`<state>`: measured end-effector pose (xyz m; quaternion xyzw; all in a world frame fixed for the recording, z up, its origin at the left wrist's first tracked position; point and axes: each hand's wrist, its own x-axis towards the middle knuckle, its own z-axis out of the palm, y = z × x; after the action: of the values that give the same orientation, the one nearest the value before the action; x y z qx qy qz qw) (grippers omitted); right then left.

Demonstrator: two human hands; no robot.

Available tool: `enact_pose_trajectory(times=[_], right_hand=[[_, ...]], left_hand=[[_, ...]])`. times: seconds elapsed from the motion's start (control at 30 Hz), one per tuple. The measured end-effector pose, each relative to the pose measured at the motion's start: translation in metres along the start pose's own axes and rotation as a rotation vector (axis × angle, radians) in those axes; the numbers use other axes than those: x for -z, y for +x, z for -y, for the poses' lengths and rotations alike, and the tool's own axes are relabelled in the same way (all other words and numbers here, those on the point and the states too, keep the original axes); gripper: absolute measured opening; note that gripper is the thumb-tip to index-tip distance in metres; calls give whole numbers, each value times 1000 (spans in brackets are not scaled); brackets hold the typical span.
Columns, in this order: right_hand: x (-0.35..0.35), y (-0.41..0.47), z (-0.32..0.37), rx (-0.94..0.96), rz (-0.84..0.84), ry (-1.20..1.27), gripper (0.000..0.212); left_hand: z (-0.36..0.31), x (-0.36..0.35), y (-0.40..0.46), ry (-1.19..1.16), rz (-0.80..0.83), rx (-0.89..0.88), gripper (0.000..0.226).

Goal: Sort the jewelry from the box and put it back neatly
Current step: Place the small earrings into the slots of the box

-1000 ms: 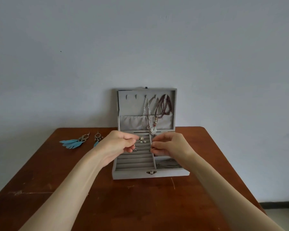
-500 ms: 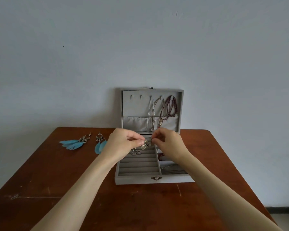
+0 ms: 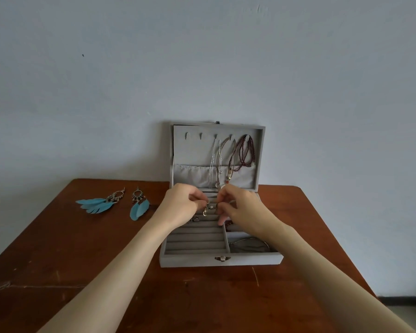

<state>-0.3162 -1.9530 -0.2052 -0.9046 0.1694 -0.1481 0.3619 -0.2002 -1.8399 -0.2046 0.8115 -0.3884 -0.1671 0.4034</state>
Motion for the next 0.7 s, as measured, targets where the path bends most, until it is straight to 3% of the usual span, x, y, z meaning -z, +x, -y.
enact_pose_trajectory(times=[0.23,0.3,0.47,0.7], right_hand=[[10,-1,-5,-180,39,336,10],[18,-1,-3,-188,102,325,9],[34,6,3,-259,486,185,13],[15,26,2,-338,399,0,8]], left_hand=[[-2,0,2,-29,63,5,18],[-3,3,2,-73,126,47,18],[-5,8,5,7,203,65,14],[-2,-1,10,104,151,30,20]])
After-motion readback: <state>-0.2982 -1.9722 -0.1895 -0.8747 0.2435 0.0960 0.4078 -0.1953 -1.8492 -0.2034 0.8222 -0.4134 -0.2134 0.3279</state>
